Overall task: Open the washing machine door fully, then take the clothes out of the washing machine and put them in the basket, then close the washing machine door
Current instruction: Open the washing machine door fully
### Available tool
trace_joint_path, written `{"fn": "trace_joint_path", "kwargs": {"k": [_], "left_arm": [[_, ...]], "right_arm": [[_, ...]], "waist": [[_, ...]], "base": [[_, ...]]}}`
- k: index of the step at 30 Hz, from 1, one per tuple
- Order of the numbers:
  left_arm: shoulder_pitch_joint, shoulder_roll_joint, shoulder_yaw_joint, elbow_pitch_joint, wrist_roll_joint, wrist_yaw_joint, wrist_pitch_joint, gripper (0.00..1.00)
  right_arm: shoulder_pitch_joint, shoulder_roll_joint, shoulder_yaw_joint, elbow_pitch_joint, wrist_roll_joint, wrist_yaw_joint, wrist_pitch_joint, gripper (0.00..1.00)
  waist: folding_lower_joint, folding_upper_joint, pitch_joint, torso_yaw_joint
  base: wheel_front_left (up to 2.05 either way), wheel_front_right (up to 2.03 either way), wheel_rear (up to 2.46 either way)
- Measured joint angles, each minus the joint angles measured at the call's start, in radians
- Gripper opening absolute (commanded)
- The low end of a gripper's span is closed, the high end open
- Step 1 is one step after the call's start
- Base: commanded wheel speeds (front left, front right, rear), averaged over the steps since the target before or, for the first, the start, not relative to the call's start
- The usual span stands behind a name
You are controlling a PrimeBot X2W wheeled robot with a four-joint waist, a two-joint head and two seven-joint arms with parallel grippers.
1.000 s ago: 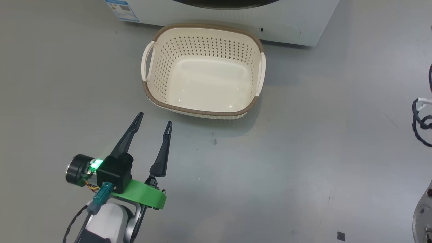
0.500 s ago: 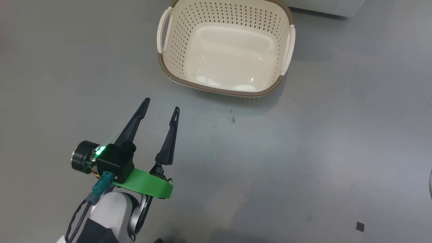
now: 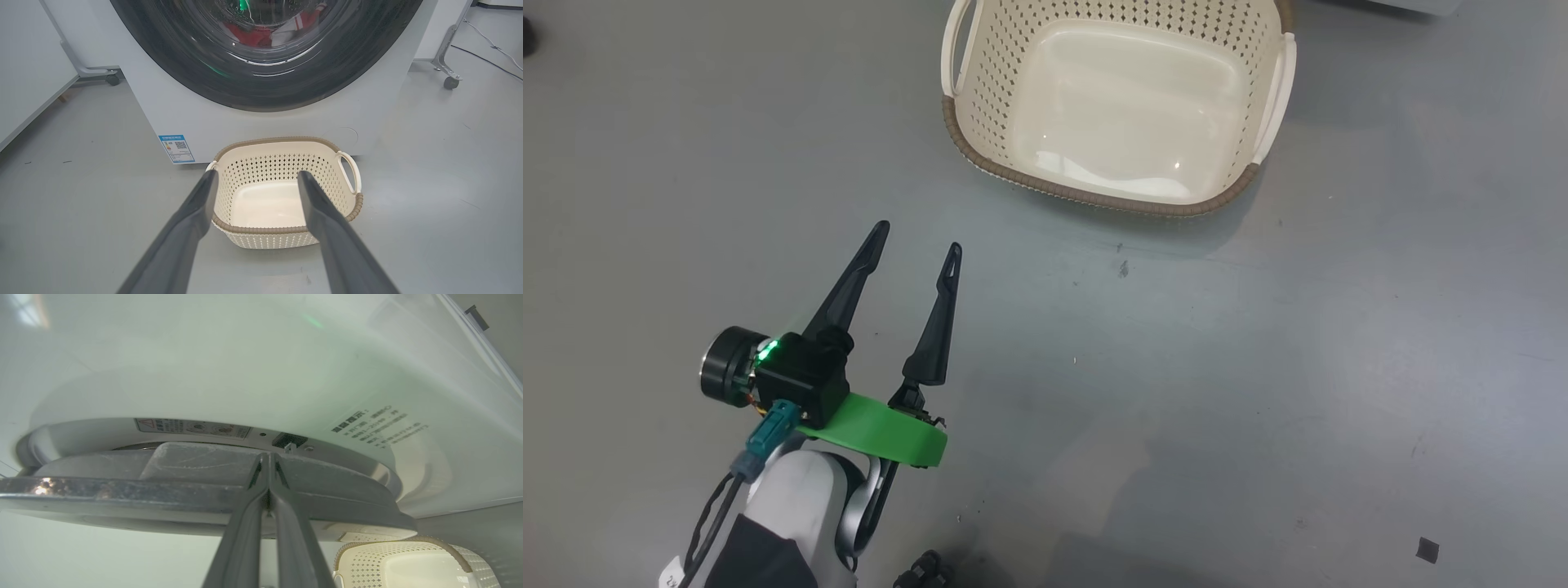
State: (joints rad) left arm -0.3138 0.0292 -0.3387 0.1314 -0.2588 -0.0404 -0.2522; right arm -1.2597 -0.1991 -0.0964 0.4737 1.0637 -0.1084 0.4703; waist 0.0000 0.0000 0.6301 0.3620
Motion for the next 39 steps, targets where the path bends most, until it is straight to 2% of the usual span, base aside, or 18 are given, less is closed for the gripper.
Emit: {"fn": "trace_joint_path", "kwargs": {"k": [8, 17, 39], "left_arm": [[-0.004, -0.002, -0.012, 0.003, -0.005, 0.001, 0.000, 1.00], [-0.005, -0.003, -0.017, 0.013, -0.005, 0.006, 0.000, 1.00], [-0.020, -0.003, -0.019, 0.026, -0.005, 0.014, 0.000, 1.00]], "right_arm": [[-0.077, -0.011, 0.000, 0.037, 0.001, -0.007, 0.031, 0.00], [-0.126, -0.014, -0.032, 0.109, 0.072, -0.009, 0.095, 0.00], [-0.142, -0.002, -0.063, 0.234, 0.168, -0.017, 0.242, 0.00]], "waist": [[0.0000, 0.0000, 0.015, 0.013], [0.0000, 0.0000, 0.021, 0.019], [0.0000, 0.0000, -0.008, 0.002]], "base": [[0.00, 0.00, 0.00], [0.00, 0.00, 0.00], [0.00, 0.00, 0.00]]}}
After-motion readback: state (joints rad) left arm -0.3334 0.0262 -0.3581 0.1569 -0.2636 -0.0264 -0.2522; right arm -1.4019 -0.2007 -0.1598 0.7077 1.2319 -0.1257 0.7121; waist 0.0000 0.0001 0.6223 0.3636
